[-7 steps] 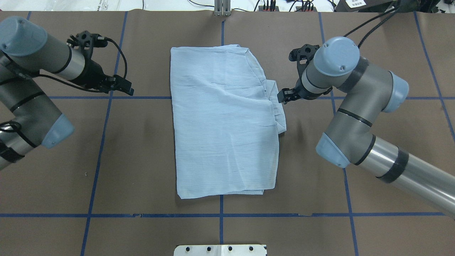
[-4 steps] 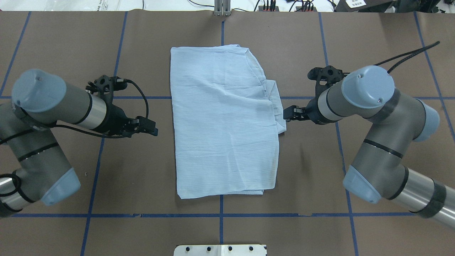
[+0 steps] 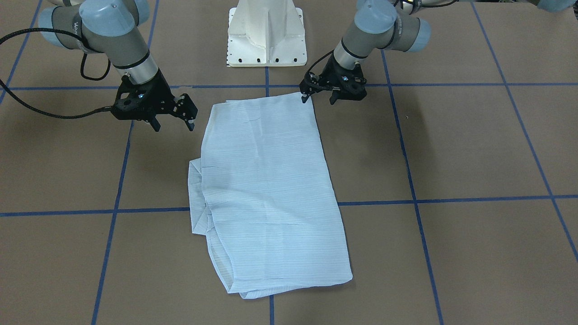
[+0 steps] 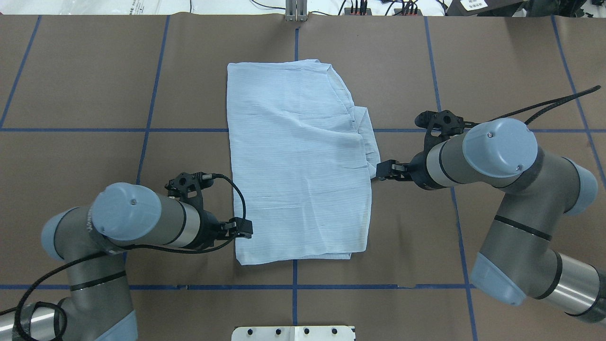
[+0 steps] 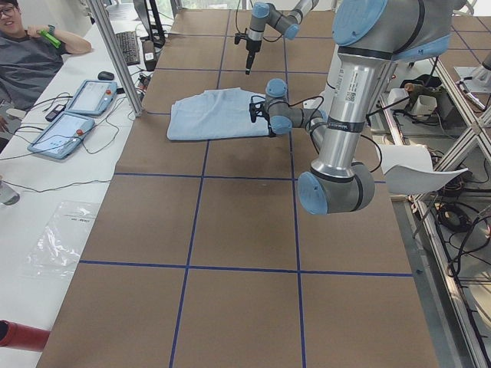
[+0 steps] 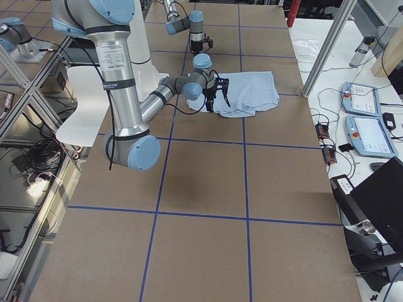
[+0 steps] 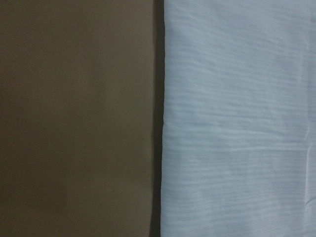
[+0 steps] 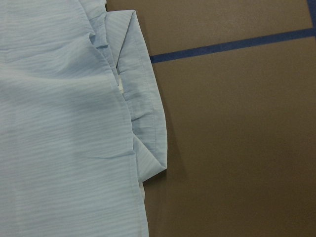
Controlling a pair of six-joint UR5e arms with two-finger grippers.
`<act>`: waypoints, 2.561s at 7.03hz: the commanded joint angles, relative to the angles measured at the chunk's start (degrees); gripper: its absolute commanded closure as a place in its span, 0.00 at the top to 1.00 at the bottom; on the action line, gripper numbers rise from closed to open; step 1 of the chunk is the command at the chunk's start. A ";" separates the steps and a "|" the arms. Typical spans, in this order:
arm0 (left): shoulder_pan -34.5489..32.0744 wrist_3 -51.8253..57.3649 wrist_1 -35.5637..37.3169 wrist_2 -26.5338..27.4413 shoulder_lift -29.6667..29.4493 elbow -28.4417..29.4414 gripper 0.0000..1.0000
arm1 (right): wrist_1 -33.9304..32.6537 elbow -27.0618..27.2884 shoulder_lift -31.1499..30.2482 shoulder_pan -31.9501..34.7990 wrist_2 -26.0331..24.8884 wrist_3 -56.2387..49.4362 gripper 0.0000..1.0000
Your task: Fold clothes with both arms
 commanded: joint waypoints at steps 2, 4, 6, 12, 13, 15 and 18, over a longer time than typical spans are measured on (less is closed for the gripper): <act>3.35 -0.94 2.87 2.27 -1.70 0.92 0.78 | 0.02 -0.04 -0.03 -0.17 0.04 0.05 1.00; 3.36 -0.85 2.87 2.27 -1.79 1.54 0.78 | 0.02 -0.21 -0.03 -0.43 -0.05 0.04 1.00; 3.36 -0.85 2.79 2.27 -1.88 2.16 0.74 | 0.02 -0.30 -0.03 -0.70 -0.05 0.13 1.00; 3.36 -0.85 2.70 2.18 -2.76 2.95 0.33 | 0.02 -0.30 -0.03 -1.49 -0.22 0.31 1.00; 3.36 -0.94 2.70 2.18 -2.85 2.78 0.04 | 0.02 -0.21 -0.03 -1.75 -0.48 1.96 1.00; 3.36 -0.94 2.79 2.27 -2.76 2.60 0.00 | -0.07 1.36 0.05 -6.73 -6.51 10.45 1.00; 3.36 -1.02 2.70 2.18 -2.76 2.33 0.00 | -1.21 2.78 0.58 -16.04 -13.18 35.21 0.96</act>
